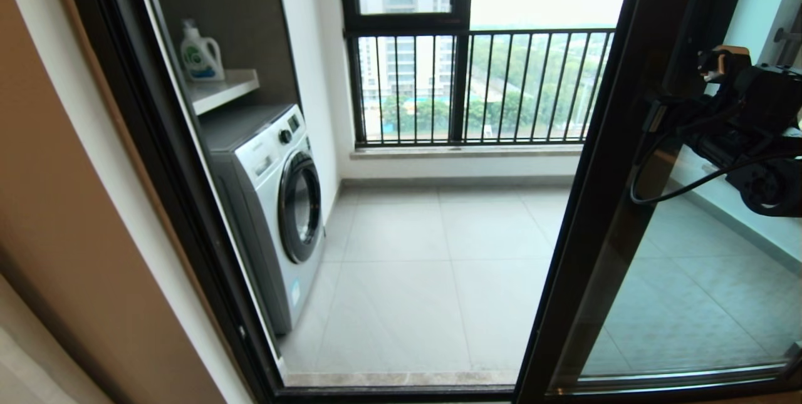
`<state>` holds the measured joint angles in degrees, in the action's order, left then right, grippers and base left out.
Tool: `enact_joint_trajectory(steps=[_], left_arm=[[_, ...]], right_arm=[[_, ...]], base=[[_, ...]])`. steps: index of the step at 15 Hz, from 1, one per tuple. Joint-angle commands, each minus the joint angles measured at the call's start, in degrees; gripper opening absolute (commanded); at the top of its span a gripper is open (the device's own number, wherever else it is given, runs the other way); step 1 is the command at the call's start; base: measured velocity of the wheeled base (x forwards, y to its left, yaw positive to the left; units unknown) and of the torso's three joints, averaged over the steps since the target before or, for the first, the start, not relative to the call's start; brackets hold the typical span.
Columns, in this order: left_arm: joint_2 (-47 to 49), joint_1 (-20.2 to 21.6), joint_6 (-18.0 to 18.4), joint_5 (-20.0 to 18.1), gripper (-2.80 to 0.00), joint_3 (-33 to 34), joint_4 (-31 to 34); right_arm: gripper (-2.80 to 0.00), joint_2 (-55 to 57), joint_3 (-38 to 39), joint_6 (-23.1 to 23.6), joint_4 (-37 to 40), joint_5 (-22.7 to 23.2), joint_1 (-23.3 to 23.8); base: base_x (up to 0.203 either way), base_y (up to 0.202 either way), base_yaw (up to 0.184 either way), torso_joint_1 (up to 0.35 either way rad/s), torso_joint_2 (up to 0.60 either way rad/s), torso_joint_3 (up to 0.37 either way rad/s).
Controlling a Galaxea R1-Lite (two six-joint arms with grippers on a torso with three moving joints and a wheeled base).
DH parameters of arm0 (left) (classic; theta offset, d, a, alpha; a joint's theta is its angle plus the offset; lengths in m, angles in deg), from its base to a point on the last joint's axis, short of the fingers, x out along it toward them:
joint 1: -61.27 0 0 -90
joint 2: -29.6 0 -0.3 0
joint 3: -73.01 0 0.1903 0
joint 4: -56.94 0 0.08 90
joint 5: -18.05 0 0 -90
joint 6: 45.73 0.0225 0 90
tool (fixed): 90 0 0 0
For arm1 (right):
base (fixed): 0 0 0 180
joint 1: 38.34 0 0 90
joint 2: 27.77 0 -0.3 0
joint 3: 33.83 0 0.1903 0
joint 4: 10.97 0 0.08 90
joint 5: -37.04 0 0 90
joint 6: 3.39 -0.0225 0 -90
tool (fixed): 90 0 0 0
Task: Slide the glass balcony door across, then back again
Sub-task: Close the slid door
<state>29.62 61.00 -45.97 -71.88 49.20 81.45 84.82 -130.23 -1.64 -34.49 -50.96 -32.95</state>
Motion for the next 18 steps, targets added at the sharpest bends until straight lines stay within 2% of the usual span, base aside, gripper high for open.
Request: enact_joint_trajectory(steps=[1, 10, 18], left_arm=[[0.06, 0.00, -0.02, 0.01, -2.80, 0.00, 0.00], [0.06, 0.00, -0.02, 0.01, -2.80, 0.00, 0.00], [0.06, 0.00, -0.02, 0.01, -2.80, 0.00, 0.00]], right_arm=[[-2.80, 0.09, -0.01, 0.00, -0.31, 0.29, -1.99], [-2.80, 0.09, -0.01, 0.00, -0.31, -1.39, -5.87], [-2.80, 0.22, -0.09, 0.09, -0.31, -4.04, -11.33]], base=[[0.000, 0.000, 0.000, 0.000, 0.00, 0.000], [0.000, 0.000, 0.000, 0.000, 0.00, 0.000], [0.000, 0.000, 0.000, 0.000, 0.00, 0.000]])
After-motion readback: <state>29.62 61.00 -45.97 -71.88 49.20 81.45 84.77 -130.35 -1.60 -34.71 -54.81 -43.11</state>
